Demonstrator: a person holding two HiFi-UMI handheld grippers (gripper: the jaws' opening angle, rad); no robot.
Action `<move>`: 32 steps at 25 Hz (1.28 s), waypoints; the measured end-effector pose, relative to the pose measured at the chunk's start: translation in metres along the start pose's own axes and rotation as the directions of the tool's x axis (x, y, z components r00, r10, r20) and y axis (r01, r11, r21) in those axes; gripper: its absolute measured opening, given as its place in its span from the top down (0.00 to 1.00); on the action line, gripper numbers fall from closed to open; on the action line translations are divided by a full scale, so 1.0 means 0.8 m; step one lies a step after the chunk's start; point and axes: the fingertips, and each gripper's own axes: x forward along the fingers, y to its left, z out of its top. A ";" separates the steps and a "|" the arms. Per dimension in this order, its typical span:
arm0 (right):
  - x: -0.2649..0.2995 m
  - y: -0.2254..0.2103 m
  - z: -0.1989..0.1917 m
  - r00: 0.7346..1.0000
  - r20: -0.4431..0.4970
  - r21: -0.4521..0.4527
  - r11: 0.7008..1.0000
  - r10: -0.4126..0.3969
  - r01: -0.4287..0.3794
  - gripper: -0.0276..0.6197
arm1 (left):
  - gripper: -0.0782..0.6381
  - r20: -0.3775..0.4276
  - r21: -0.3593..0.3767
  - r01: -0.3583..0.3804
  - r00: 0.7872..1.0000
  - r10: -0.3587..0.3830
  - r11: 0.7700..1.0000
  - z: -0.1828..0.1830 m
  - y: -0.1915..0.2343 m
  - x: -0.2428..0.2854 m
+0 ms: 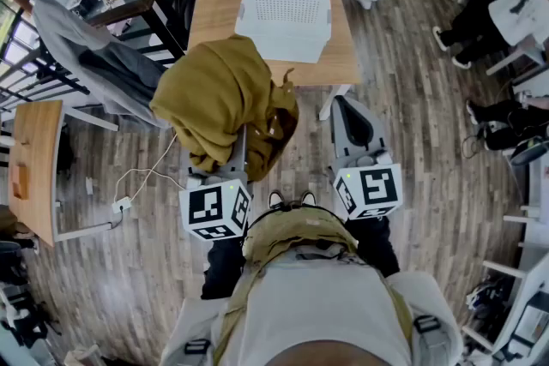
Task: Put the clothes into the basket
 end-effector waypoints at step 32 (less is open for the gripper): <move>-0.008 0.035 -0.027 0.999 -0.046 0.017 0.999 0.028 -0.027 0.93 | 0.55 -0.038 0.061 0.048 0.998 -0.045 0.997 -0.024 0.000 -0.015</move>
